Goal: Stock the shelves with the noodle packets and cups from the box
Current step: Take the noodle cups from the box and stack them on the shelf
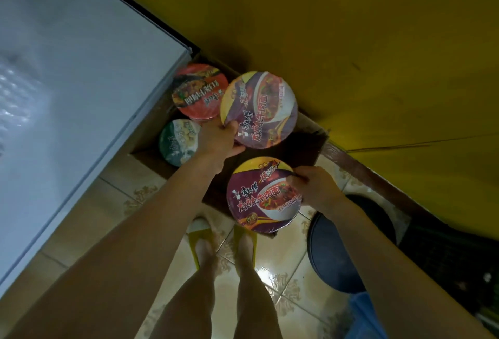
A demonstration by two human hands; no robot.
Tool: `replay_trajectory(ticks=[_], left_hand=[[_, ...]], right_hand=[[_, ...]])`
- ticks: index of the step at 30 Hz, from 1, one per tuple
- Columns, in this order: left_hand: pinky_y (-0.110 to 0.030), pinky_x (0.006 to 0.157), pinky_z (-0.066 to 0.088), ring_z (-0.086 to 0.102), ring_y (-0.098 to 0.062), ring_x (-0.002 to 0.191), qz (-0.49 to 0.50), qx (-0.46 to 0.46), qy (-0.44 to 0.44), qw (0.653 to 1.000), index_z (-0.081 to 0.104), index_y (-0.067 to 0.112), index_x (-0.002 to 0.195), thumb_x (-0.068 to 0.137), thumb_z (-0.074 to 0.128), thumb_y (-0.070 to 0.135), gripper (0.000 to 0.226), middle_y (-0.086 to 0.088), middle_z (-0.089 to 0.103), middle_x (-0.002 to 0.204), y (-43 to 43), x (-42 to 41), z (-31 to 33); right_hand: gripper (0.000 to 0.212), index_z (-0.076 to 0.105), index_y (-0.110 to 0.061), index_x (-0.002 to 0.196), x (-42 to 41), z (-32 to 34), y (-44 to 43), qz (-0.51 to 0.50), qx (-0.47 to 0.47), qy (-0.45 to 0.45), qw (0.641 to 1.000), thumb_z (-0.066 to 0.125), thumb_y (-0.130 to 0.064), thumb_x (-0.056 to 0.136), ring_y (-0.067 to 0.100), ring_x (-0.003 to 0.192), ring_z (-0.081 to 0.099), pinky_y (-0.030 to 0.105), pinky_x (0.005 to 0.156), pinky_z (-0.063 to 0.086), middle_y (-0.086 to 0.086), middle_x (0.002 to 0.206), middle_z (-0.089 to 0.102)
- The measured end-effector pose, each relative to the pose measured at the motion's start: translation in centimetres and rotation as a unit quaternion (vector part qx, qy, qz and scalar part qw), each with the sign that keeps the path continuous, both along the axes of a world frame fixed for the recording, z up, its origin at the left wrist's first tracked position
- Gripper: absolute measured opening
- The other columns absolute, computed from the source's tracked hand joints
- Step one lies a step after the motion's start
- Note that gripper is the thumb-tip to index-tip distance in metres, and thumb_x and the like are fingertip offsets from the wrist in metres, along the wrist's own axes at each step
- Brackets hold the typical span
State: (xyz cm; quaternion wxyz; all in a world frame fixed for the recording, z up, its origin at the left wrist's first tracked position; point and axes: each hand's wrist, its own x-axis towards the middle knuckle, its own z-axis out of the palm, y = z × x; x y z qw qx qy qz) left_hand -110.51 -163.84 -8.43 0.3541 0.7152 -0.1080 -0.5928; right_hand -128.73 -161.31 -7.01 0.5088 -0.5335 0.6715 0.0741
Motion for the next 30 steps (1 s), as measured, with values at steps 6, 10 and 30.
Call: replay_trajectory(ticks=[6,10,30], left_hand=[[-0.024,0.065,0.054,0.061,-0.026,0.100,-0.016,-0.072,-0.039,0.997,0.053,0.015,0.103,0.098,0.044,0.018,0.011,-0.009,0.061,0.111,2.5,2.4,11.9],[-0.015,0.057,0.054,0.064,-0.021,0.090,-0.038,-0.126,-0.089,0.987,0.051,0.015,0.103,0.098,0.041,0.023,0.013,-0.003,0.062,0.101,4.9,3.7,20.1],[-0.028,0.048,0.057,0.065,-0.020,0.044,0.101,-0.291,-0.331,0.892,0.061,0.002,0.067,0.093,0.047,0.020,0.034,-0.003,0.062,0.043,29.1,8.4,54.7]], right_hand=[[0.024,0.061,0.004,0.093,0.8,8.8,1.3,-0.038,-0.049,-0.008,0.998,0.051,-0.018,0.093,0.041,0.097,0.059,0.055,0.086,0.050,0.028,0.102,0.063],[0.020,0.059,-0.011,0.077,1.6,15.0,2.4,-0.073,-0.081,-0.027,0.994,0.050,-0.019,0.093,0.040,0.095,0.061,0.057,0.083,0.051,0.024,0.097,0.065],[0.017,0.057,-0.015,0.095,4.1,48.2,17.2,0.128,-0.227,-0.145,0.954,0.047,-0.029,0.096,0.005,0.065,0.054,0.014,0.046,0.043,-0.006,0.077,0.058]])
